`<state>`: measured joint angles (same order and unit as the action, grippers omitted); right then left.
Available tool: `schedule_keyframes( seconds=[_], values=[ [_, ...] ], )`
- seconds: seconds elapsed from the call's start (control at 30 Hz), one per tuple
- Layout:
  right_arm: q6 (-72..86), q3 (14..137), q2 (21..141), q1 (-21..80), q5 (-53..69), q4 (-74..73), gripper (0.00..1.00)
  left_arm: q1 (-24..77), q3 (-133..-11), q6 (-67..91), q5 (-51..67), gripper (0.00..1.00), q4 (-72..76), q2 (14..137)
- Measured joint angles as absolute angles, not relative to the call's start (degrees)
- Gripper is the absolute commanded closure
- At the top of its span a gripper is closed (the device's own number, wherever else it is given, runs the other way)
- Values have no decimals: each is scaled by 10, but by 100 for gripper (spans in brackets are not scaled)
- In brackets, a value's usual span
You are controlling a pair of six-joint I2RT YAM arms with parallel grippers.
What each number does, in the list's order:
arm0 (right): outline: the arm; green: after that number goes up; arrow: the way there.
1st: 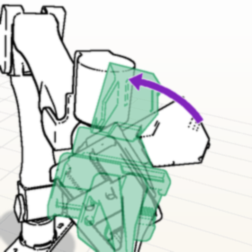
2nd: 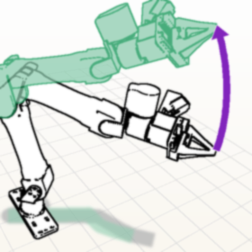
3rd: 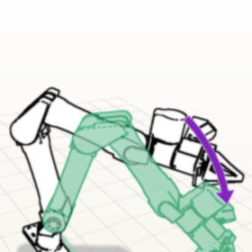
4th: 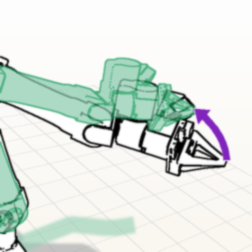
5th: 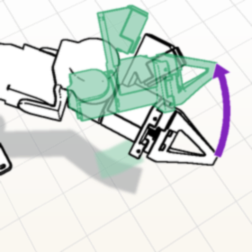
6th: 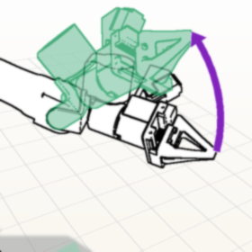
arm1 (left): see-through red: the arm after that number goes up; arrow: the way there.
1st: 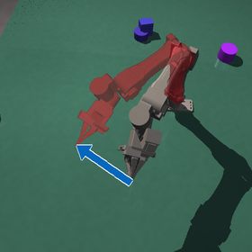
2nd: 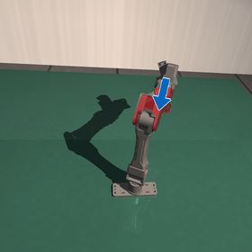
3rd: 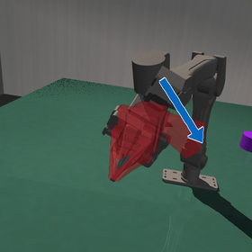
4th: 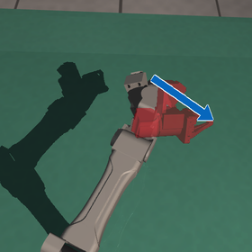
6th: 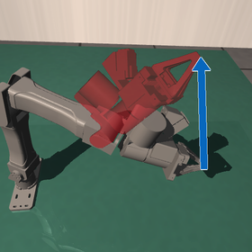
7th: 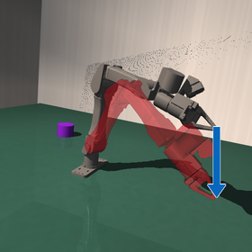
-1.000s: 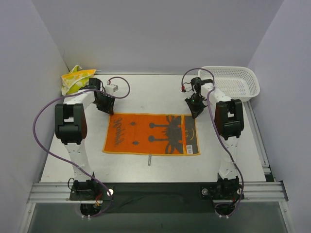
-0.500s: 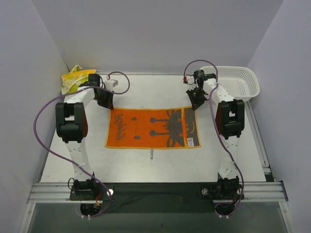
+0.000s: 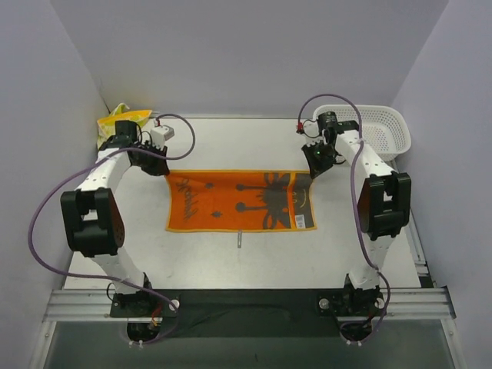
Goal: Roll the towels
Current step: Fold the towel
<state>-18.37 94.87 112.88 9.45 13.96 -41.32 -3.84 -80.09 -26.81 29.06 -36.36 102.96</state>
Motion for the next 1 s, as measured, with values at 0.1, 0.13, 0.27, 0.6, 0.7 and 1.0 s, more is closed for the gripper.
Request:
schedule_keyframes(
  seconds=[0.1, 0.13, 0.27, 0.6, 0.7, 1.0],
  values=[
    [-193, 895, 1077, 95, 151, -413, 100, -50, -735, -305, 312, 100, -362, 969],
    [-196, 877, 1066, 95, 156, -410, 100, -53, -713, -316, 316, 100, -363, 954],
    [-199, 803, 1047, 95, 169, -404, 100, -54, -620, -369, 322, 100, -366, 917],
    [-198, 692, 1049, 104, 180, -379, 100, -54, -541, -416, 307, 100, -363, 943],
    [-198, 692, 1051, 106, 180, -369, 100, -54, -542, -412, 305, 100, -362, 956],
    [-198, 692, 1042, 105, 180, -368, 100, -54, -549, -410, 305, 100, -369, 931]
  ],
)
